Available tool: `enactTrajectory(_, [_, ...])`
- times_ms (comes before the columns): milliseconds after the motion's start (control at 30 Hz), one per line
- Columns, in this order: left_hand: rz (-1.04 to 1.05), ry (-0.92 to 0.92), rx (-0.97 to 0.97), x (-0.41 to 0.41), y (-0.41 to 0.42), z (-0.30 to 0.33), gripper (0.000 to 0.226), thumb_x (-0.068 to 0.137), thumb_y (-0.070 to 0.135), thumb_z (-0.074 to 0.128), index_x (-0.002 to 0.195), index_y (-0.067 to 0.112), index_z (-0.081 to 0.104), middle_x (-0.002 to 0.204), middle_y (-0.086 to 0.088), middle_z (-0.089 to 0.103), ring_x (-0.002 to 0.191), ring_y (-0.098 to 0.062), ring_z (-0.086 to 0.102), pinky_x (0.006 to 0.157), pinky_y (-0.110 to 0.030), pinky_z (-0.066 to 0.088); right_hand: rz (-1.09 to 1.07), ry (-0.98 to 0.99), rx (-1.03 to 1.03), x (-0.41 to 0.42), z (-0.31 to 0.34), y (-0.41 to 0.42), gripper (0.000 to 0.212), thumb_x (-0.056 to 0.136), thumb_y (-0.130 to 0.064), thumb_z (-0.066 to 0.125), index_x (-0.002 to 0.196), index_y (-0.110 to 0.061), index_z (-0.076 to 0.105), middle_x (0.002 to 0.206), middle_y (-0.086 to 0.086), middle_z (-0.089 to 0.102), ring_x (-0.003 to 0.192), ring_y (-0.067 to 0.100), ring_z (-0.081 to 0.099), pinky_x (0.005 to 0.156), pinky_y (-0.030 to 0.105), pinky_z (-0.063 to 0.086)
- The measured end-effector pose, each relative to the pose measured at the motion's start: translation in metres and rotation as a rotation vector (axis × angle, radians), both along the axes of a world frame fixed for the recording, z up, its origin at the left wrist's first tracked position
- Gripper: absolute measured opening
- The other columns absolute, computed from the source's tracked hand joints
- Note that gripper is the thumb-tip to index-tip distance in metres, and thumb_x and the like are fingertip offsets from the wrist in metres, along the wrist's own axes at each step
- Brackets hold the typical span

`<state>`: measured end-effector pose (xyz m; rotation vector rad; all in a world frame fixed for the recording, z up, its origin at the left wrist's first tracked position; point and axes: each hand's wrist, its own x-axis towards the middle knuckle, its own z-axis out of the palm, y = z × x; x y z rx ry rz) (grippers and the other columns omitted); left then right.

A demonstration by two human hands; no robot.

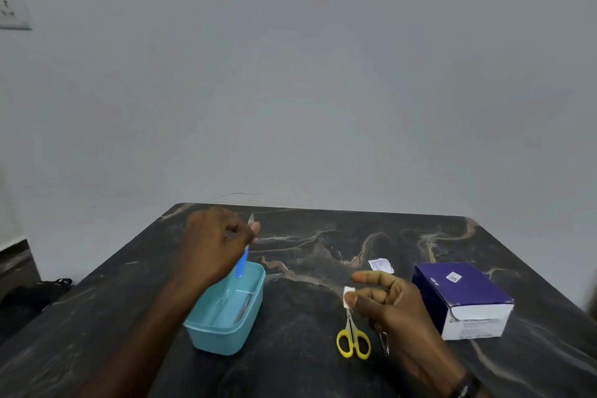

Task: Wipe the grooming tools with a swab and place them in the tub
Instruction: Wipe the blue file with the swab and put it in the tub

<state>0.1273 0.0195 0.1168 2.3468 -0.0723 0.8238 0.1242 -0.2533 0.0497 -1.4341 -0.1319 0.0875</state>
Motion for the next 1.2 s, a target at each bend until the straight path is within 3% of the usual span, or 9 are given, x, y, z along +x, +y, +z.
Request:
enactTrajectory(133, [0.198, 0.318, 0.348, 0.009, 0.013, -0.010, 0.049, 0.082, 0.048, 0.065, 0.050, 0.011, 0.060, 0.060, 0.001, 0.063, 0.107, -0.021, 0.056, 0.108, -0.049, 0.032, -0.032, -0.013, 0.010, 0.000, -0.001, 0.000, 0.042, 0.066, -0.003, 0.081, 0.105, -0.001, 0.064, 0.083, 0.032, 0.070, 0.061, 0.027, 0.056, 0.042, 0.021, 0.040])
enactTrajectory(200, [0.260, 0.512, 0.432, 0.010, 0.006, -0.015, 0.045, 0.079, 0.055, 0.066, 0.055, 0.017, 0.060, 0.094, -0.002, 0.070, 0.137, -0.033, 0.034, 0.114, -0.055, 0.023, -0.052, -0.023, 0.004, 0.002, 0.000, -0.001, 0.036, 0.070, 0.000, 0.079, 0.103, -0.001, 0.065, 0.077, 0.024, 0.073, 0.052, 0.020, 0.058, 0.039, 0.019, 0.038])
enactTrajectory(267, [0.287, 0.648, 0.505, 0.008, -0.003, -0.018, 0.037, 0.076, 0.059, 0.067, 0.074, 0.022, 0.066, 0.147, -0.012, 0.044, 0.146, -0.044, -0.002, 0.114, -0.057, 0.020, -0.069, -0.034, 0.005, 0.002, 0.000, -0.001, 0.034, 0.071, 0.001, 0.079, 0.101, -0.002, 0.065, 0.075, 0.020, 0.074, 0.049, 0.015, 0.059, 0.039, 0.018, 0.038])
enactTrajectory(333, [0.291, 0.684, 0.582, 0.009, -0.008, -0.022, 0.045, 0.075, 0.060, 0.067, 0.097, 0.021, 0.068, 0.160, -0.011, 0.020, 0.144, -0.046, -0.015, 0.114, -0.057, 0.018, -0.087, -0.040, 0.017, 0.001, 0.002, -0.002, 0.033, 0.071, 0.002, 0.078, 0.101, -0.001, 0.065, 0.078, 0.020, 0.075, 0.050, 0.015, 0.061, 0.040, 0.017, 0.040])
enactTrajectory(700, [0.353, 0.770, 0.633, 0.012, -0.004, -0.032, 0.046, 0.073, 0.055, 0.071, 0.100, 0.019, 0.064, 0.147, -0.016, 0.040, 0.144, -0.048, -0.007, 0.113, -0.058, 0.025, -0.122, -0.035, 0.056, -0.001, 0.004, -0.002, 0.026, 0.074, 0.005, 0.075, 0.098, 0.001, 0.066, 0.079, 0.019, 0.075, 0.056, 0.016, 0.068, 0.042, 0.015, 0.044])
enactTrajectory(833, [0.404, 0.501, 0.586, -0.006, -0.019, -0.019, 0.029, 0.085, 0.044, 0.064, 0.104, 0.022, 0.066, 0.157, -0.020, 0.021, 0.144, -0.048, -0.009, 0.119, -0.054, 0.014, -0.148, -0.036, 0.119, -0.001, 0.006, -0.002, 0.024, 0.076, 0.005, 0.073, 0.099, 0.002, 0.066, 0.082, 0.020, 0.075, 0.061, 0.019, 0.070, 0.050, 0.021, 0.052])
enactTrajectory(967, [0.209, 0.137, 0.343, -0.037, -0.062, -0.008, 0.011, 0.088, 0.033, 0.063, 0.093, 0.025, 0.068, 0.122, 0.000, 0.061, 0.129, -0.025, 0.044, 0.096, -0.037, 0.046, -0.203, -0.071, 0.124, -0.005, 0.011, -0.004, 0.016, 0.080, 0.006, 0.069, 0.094, -0.001, 0.068, 0.079, 0.015, 0.076, 0.057, 0.012, 0.070, 0.043, 0.016, 0.047])
enactTrajectory(1067, [0.008, 0.302, 0.260, -0.048, -0.097, -0.016, 0.012, 0.089, 0.032, 0.059, 0.087, 0.024, 0.067, 0.088, 0.004, 0.068, 0.084, -0.014, 0.063, 0.072, -0.028, 0.049, -0.238, -0.080, 0.121, -0.005, 0.012, -0.005, 0.014, 0.081, 0.005, 0.069, 0.093, -0.001, 0.069, 0.077, 0.013, 0.077, 0.057, 0.013, 0.069, 0.042, 0.015, 0.046])
enactTrajectory(1200, [-0.162, 0.687, 0.359, -0.039, -0.128, -0.040, 0.023, 0.085, 0.035, 0.066, 0.104, 0.021, 0.062, 0.109, 0.000, 0.065, 0.102, -0.020, 0.061, 0.084, -0.032, 0.047, -0.262, -0.077, 0.128, -0.004, 0.012, -0.004, 0.013, 0.081, 0.005, 0.069, 0.094, 0.001, 0.069, 0.076, 0.014, 0.076, 0.055, 0.011, 0.068, 0.043, 0.015, 0.046])
